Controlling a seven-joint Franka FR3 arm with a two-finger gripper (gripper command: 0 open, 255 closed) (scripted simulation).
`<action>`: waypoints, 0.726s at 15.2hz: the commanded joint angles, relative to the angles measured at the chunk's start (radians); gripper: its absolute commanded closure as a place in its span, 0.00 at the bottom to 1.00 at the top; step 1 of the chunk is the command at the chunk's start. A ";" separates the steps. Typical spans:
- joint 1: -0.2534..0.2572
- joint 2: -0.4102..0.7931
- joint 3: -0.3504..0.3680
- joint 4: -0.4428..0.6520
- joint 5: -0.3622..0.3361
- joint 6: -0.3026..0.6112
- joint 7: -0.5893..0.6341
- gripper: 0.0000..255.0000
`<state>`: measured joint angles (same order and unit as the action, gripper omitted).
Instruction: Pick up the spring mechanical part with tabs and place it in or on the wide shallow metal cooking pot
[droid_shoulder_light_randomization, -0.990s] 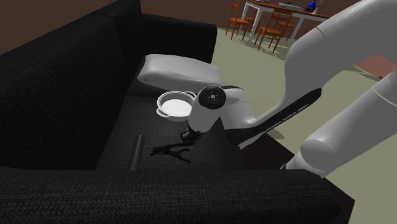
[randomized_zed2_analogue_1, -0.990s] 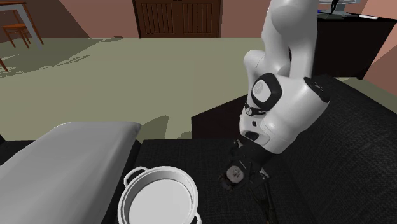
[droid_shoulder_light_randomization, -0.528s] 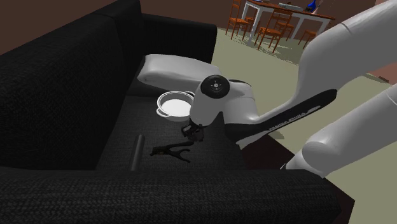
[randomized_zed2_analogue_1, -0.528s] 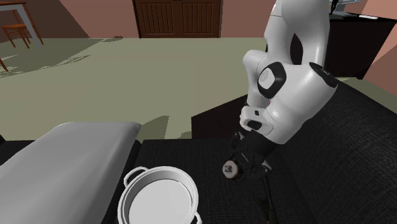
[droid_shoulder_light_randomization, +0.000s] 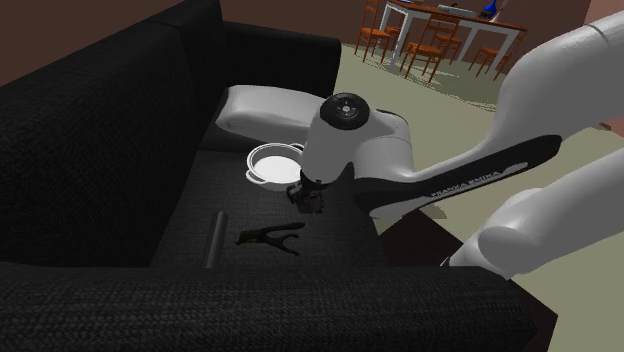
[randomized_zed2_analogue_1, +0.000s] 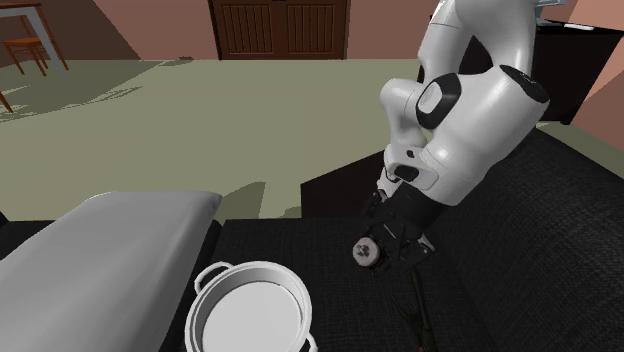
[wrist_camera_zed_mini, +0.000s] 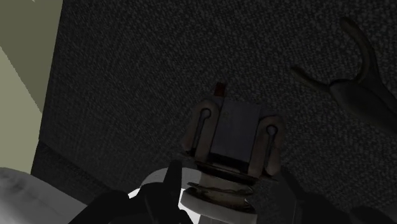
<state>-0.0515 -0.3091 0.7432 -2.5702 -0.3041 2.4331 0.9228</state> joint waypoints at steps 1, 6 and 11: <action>0.015 -0.021 -0.017 0.011 0.025 -0.025 -0.030 1.00; 0.046 -0.069 -0.053 0.040 0.074 -0.089 -0.087 1.00; -0.016 0.006 -0.068 0.114 0.016 -0.088 -0.115 1.00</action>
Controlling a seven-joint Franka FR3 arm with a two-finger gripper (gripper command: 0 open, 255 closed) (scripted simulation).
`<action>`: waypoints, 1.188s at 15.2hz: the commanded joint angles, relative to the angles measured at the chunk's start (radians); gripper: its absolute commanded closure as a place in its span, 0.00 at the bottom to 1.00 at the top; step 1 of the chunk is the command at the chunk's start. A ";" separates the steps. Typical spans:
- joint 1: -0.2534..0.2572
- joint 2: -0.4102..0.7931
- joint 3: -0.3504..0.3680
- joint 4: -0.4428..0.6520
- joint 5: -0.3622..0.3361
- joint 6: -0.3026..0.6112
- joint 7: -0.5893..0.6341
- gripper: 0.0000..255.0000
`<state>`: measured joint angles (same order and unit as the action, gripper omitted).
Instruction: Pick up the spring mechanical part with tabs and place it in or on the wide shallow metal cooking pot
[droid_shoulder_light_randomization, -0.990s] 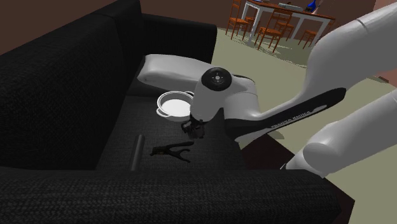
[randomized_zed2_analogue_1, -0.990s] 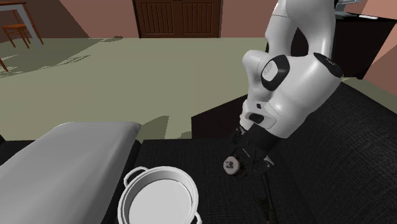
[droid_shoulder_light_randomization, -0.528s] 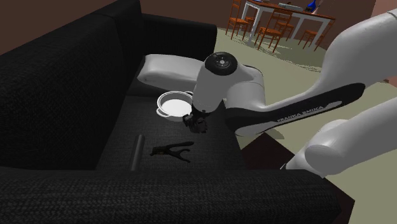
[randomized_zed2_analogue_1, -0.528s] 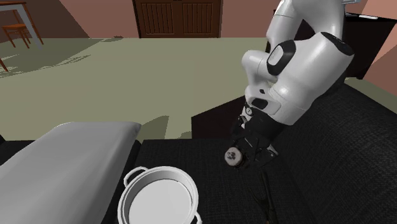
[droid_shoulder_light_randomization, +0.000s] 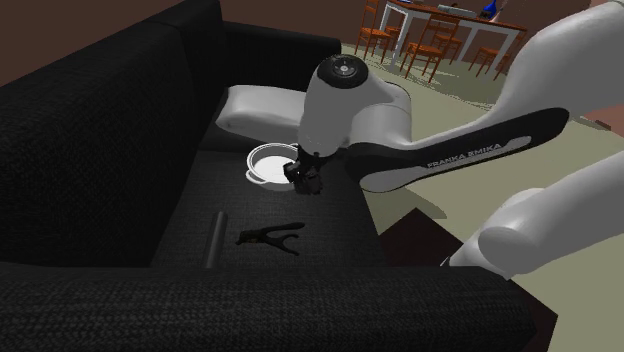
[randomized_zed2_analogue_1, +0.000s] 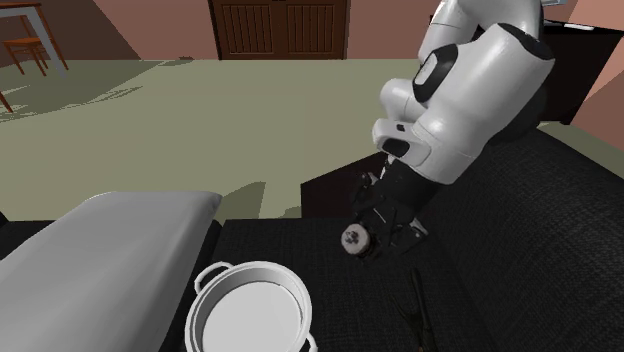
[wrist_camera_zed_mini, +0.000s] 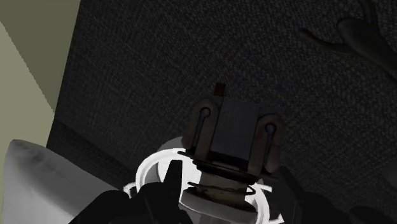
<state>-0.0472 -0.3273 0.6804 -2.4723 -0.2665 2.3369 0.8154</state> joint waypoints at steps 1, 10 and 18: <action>-0.042 0.054 -0.007 0.041 -0.045 0.012 -0.011 1.00; -0.164 0.348 -0.035 0.313 -0.256 -0.014 -0.029 1.00; -0.166 0.530 -0.077 0.464 -0.380 -0.025 -0.015 1.00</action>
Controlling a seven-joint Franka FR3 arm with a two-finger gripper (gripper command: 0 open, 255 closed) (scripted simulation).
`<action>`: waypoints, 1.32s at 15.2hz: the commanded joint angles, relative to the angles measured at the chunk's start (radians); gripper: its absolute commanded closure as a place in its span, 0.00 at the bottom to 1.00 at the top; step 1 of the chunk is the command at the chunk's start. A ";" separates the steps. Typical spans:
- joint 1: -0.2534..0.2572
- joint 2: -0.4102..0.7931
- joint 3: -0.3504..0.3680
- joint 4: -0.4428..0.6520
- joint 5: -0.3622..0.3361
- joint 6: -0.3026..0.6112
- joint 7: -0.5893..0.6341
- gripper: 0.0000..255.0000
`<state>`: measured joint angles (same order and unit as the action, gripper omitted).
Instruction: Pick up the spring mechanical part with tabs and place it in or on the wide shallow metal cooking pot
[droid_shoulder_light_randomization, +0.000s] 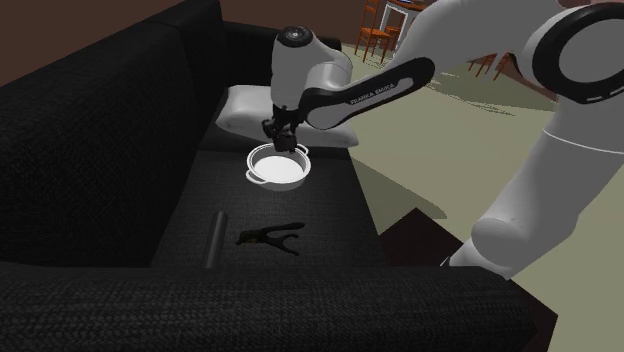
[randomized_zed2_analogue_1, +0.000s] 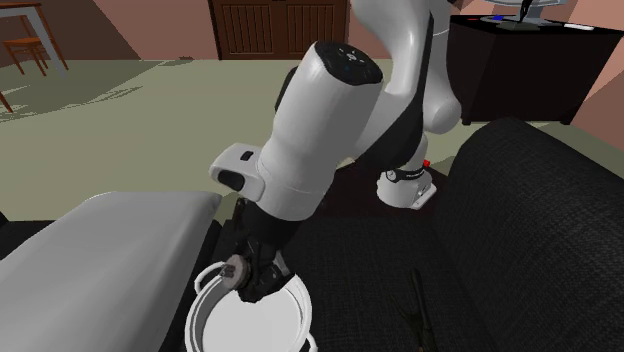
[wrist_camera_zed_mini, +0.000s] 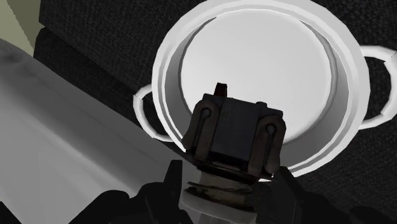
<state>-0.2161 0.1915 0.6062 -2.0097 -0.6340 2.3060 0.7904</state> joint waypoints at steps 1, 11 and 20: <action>0.005 0.019 -0.006 -0.003 -0.023 0.014 0.020 1.00; 0.032 0.104 -0.043 -0.032 -0.139 0.087 0.125 1.00; 0.034 0.107 -0.045 -0.032 -0.143 0.089 0.129 0.00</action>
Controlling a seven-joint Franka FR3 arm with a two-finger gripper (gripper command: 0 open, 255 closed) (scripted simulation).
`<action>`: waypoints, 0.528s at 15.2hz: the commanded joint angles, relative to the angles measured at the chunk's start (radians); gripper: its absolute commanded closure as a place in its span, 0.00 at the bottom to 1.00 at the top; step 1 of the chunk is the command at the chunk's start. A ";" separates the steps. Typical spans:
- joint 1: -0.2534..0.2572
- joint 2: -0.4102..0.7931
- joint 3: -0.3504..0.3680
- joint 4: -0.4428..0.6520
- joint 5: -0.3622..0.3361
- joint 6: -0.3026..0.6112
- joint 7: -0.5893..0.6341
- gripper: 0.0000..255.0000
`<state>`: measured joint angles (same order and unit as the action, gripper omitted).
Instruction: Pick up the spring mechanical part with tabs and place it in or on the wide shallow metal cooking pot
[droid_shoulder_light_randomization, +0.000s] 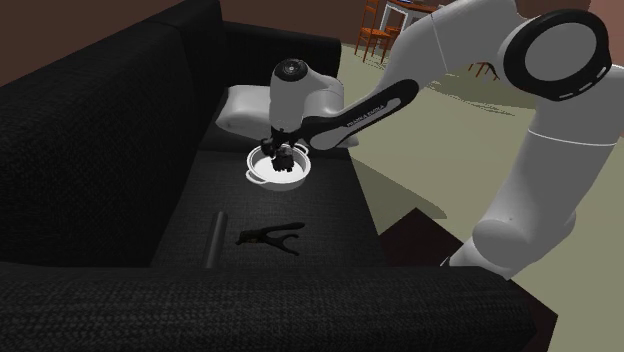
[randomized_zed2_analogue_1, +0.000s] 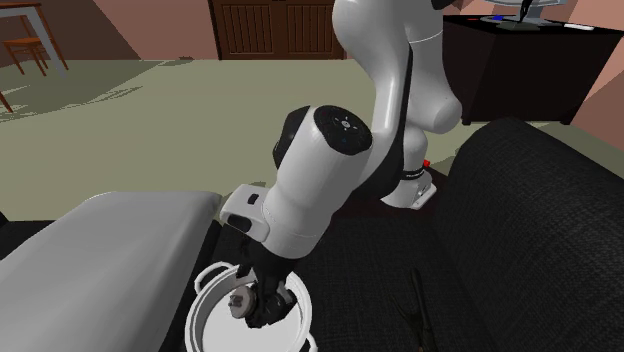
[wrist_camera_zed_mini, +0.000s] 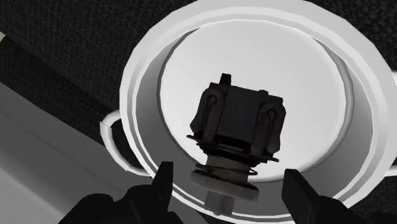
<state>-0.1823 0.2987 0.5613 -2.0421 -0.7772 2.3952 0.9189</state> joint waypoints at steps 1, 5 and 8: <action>0.000 0.000 0.000 0.000 0.000 0.000 0.000 0.00; 0.000 0.000 0.000 0.000 0.000 0.000 0.000 0.00; -0.014 -0.086 0.041 -0.015 0.090 -0.046 -0.053 0.00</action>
<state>-0.1946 0.2320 0.5917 -2.0583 -0.7115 2.3637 0.8795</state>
